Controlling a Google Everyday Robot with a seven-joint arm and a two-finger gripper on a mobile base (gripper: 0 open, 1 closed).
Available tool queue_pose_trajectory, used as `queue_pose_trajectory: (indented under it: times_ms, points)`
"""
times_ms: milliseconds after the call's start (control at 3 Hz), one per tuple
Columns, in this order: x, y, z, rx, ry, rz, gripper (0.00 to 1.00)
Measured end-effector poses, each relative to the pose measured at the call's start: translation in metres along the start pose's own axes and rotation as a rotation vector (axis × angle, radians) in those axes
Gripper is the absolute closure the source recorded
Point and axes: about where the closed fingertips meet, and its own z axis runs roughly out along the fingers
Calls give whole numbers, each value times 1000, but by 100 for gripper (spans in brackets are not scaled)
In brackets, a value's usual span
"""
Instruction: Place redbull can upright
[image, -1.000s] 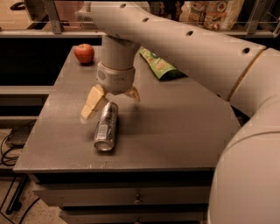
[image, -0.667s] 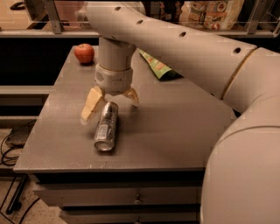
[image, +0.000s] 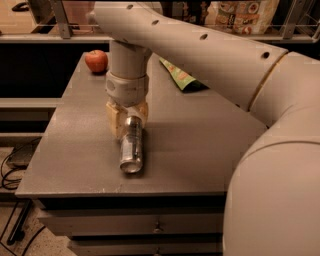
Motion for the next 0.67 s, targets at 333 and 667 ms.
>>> queue_pose_trajectory:
  times_ms: [333,667]
  points:
    - [0,0,-1,0,0,0,85]
    - [-5,2,-22,0,-87,-47,100]
